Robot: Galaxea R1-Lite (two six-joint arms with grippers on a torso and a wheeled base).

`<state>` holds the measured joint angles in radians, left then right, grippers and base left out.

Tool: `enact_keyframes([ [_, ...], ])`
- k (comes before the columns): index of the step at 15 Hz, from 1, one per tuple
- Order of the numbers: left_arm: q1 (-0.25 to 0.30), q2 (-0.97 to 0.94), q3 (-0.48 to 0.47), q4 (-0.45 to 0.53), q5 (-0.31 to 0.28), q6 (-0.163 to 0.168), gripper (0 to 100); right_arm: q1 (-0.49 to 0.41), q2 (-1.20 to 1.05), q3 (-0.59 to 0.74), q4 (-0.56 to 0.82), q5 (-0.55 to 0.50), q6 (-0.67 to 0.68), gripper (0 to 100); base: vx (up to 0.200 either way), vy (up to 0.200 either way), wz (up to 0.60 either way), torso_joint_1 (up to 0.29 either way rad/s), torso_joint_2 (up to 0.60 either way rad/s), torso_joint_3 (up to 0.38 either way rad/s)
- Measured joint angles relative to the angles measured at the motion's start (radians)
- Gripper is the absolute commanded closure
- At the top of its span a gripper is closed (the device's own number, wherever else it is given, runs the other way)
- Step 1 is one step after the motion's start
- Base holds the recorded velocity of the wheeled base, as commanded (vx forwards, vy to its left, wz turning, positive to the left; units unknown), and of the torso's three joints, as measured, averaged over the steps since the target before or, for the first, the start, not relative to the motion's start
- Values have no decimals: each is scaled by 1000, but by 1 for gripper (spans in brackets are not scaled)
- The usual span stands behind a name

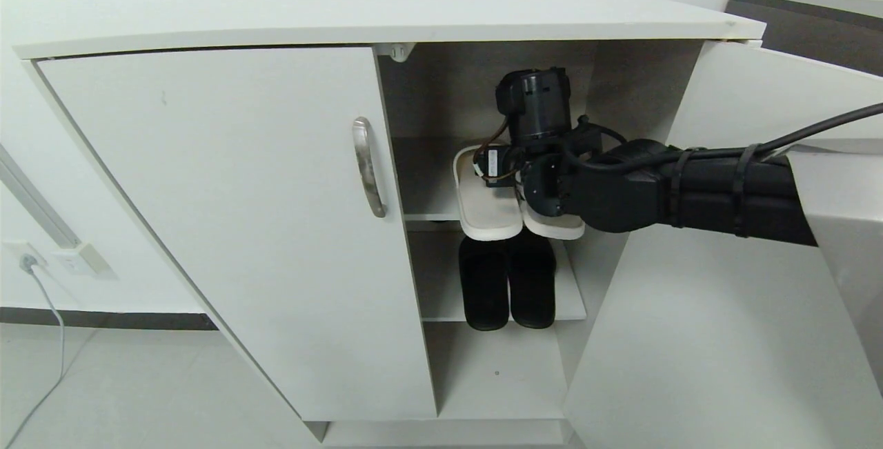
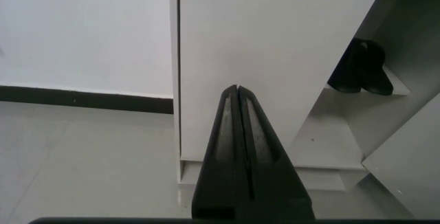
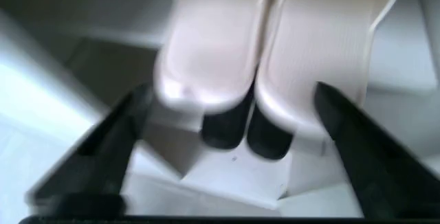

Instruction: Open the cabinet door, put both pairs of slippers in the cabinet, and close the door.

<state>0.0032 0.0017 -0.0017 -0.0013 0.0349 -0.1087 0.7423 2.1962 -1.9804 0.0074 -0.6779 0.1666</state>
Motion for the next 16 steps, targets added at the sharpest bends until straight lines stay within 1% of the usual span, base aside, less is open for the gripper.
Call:
enact_keyframes([
  [3, -1, 0, 0, 0, 0, 0, 100, 13, -50, 76, -6, -2, 15, 0, 0, 0, 0, 0, 0, 0],
  [6, 0, 0, 0, 0, 1, 0, 100, 40, -119, 192, -18, -7, 27, 0, 0, 0, 0, 0, 0, 0],
  [10, -1, 0, 0, 0, 0, 0, 100, 106, -245, 433, -121, -8, 40, 0, 0, 0, 0, 0, 0, 0],
  [13, -1, 0, 0, 0, 0, 0, 100, 175, -351, 657, -267, -8, 37, 0, 0, 0, 0, 0, 0, 0],
  [14, -1, 0, 0, 0, 0, 1, 100, 200, -386, 725, -314, -8, 36, 100, 0, 0, 0, 0, 0, 0],
  [16, 0, 0, 0, 0, 0, 1, 100, 248, -447, 842, -394, -6, 34, 100, 0, 0, 0, 0, 0, 0],
])
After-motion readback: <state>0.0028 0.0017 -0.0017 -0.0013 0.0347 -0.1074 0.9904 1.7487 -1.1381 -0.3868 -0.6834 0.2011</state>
